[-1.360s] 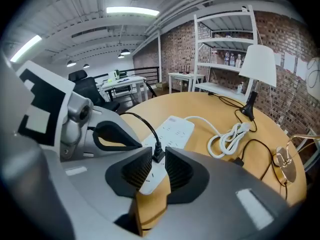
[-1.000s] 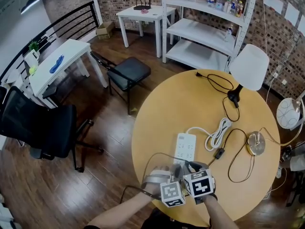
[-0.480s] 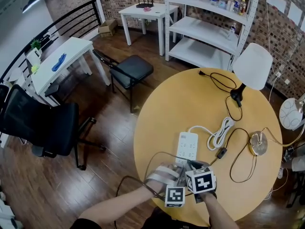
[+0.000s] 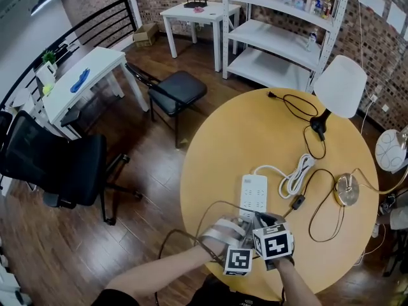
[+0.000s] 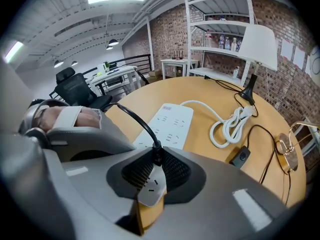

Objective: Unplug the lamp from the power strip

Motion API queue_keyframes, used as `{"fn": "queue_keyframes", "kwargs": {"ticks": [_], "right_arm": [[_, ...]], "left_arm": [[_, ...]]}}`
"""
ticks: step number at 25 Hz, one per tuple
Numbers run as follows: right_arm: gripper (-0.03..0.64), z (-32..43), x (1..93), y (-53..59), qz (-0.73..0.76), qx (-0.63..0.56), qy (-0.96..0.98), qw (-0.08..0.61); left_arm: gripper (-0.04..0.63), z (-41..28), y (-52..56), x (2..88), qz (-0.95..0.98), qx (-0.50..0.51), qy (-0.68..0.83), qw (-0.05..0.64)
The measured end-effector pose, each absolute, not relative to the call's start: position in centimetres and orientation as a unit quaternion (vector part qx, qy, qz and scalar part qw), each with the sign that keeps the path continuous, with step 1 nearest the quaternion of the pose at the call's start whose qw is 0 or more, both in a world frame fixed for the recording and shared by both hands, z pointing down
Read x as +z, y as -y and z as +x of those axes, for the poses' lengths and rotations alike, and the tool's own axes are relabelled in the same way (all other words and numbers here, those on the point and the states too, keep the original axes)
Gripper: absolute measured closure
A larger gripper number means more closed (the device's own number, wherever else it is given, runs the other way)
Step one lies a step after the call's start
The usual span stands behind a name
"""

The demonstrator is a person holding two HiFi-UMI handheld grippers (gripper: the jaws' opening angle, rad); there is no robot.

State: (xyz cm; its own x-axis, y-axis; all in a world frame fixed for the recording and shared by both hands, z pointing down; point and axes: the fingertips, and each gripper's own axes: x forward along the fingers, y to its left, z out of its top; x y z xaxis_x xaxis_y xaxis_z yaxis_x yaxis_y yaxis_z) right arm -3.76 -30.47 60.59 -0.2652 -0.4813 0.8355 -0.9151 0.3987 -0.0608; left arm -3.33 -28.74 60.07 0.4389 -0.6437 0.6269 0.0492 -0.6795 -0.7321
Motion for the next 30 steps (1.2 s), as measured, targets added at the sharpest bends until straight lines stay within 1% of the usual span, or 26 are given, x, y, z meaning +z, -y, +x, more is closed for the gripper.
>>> {"fn": "queue_keyframes", "kwargs": {"ticks": [3,8,11,17,25,30], "right_arm": [[0.555,-3.8,60.8,30.3,0.464,0.267,0.752,0.386],[0.561,-4.8,57.4,31.3,0.448,0.177,0.796,0.367],[0.56,-4.6,55.7,32.7,0.444,0.185,0.796,0.367],[0.56,-3.8,55.3,31.9,0.455,0.194,0.788,0.366],[0.558,-4.0,53.2,31.3,0.463,0.206,0.793,0.339],[0.555,-3.3,52.7,30.8,0.474,0.204,0.788,0.336]], "left_arm": [[0.595,-4.4,27.2,62.2,-0.752,-0.546,-0.121,0.35],[0.595,-4.3,27.2,62.7,-0.748,-0.57,-0.1,0.325],[0.595,-4.6,27.8,63.0,-0.727,-0.592,-0.089,0.335],[0.595,-4.6,27.6,63.1,-0.716,-0.596,-0.091,0.351],[0.595,-4.5,27.7,63.0,-0.713,-0.597,-0.091,0.358],[0.595,-4.7,27.7,62.8,-0.729,-0.592,-0.09,0.331]]}}
